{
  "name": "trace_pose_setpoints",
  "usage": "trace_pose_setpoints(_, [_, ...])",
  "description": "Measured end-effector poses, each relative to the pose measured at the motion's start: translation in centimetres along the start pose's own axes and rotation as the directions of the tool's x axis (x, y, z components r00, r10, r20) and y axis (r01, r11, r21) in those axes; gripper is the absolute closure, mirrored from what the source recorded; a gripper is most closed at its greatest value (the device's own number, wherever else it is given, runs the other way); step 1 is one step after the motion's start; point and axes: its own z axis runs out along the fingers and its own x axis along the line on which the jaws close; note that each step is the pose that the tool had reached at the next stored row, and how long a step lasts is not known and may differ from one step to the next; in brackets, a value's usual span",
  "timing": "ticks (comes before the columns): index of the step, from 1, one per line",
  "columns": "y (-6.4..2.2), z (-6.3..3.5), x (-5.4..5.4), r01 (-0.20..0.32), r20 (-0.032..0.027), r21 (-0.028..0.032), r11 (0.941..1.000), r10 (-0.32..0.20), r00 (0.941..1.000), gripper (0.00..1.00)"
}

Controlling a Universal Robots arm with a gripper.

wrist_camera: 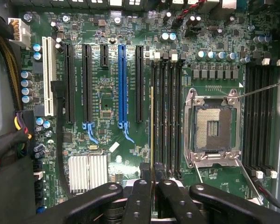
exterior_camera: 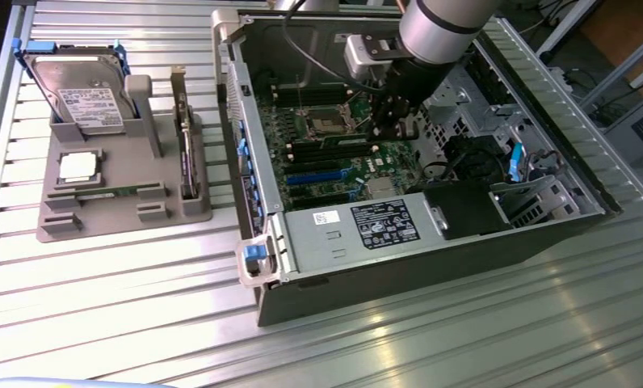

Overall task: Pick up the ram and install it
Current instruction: 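Insert the ram into the slot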

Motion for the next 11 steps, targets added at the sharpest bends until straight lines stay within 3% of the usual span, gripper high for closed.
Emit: trace_pose_setpoints(11, [0.03, 0.66, 0.07, 0.000, -0.0002, 0.0000, 1.0000, 0.000, 1.0000, 0.88])
